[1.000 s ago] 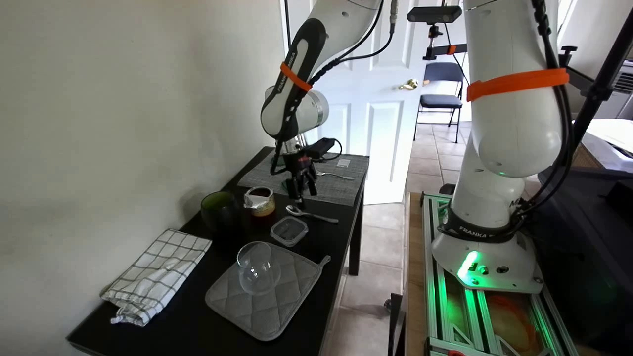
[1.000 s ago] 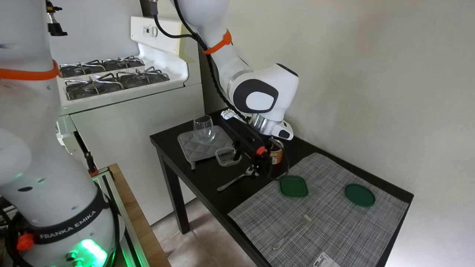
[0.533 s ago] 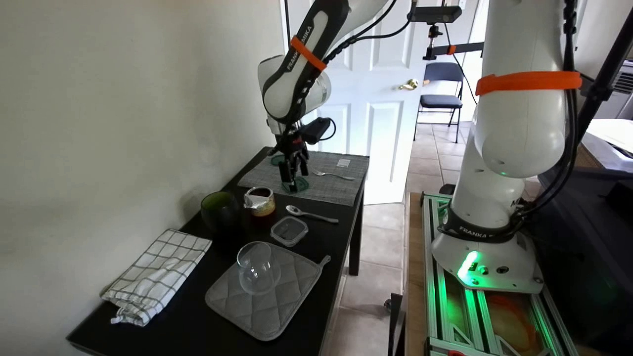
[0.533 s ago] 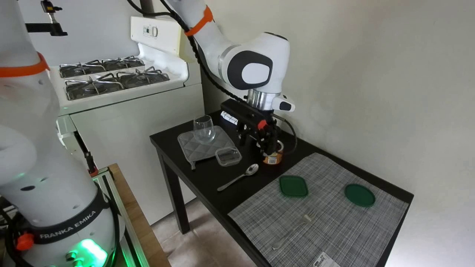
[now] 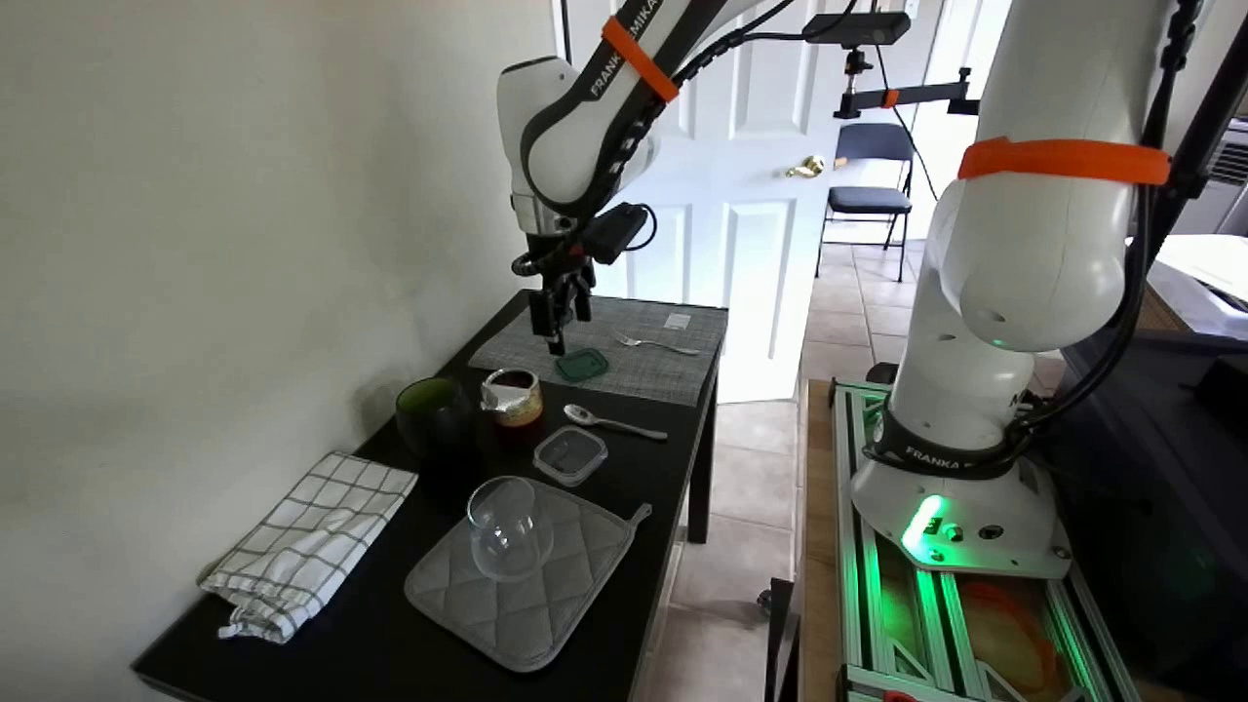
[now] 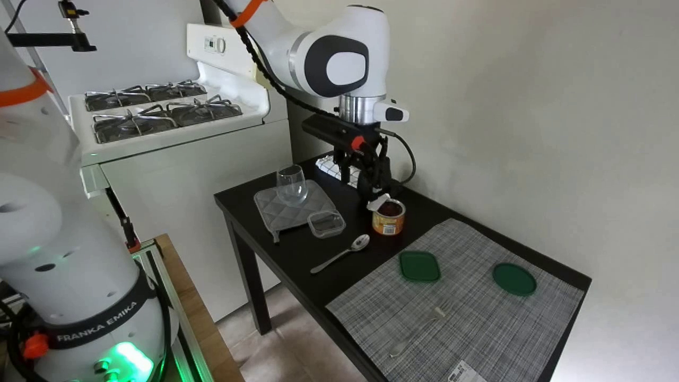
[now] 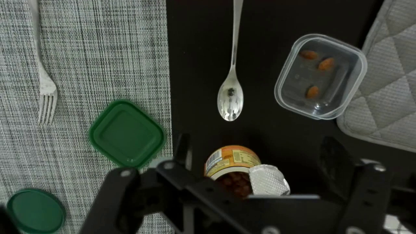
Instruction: Put some brown objects on the spoon, then put them in the bowl
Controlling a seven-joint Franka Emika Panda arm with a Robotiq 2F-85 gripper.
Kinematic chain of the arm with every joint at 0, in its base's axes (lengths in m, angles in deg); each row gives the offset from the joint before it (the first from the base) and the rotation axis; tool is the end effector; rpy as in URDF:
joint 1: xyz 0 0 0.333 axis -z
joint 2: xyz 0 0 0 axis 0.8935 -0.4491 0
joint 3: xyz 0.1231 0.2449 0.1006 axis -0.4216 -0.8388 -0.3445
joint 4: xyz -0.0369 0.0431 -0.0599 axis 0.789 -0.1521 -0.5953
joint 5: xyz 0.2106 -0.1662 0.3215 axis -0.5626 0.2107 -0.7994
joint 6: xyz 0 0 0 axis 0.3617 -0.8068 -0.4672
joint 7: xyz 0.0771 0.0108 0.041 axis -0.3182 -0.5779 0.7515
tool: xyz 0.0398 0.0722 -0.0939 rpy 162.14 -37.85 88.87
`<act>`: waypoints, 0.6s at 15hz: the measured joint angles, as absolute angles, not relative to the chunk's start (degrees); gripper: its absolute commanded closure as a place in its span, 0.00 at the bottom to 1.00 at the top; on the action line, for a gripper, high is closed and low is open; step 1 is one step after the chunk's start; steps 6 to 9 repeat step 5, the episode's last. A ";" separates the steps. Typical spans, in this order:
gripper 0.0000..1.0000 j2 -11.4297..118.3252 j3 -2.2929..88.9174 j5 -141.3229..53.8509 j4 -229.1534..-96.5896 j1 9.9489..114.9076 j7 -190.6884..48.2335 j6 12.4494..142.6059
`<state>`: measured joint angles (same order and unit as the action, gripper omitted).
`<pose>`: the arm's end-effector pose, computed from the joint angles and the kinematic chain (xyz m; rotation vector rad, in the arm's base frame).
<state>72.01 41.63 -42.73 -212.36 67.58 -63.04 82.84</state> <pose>0.4843 -0.0564 0.2427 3.0989 0.0017 -0.0034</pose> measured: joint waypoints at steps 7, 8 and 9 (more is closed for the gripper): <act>0.00 73.02 41.57 -42.73 -213.12 67.35 -63.38 82.84; 0.00 73.02 41.57 -42.73 -213.12 67.35 -63.38 82.84; 0.00 73.02 41.57 -42.73 -213.12 67.35 -63.38 82.84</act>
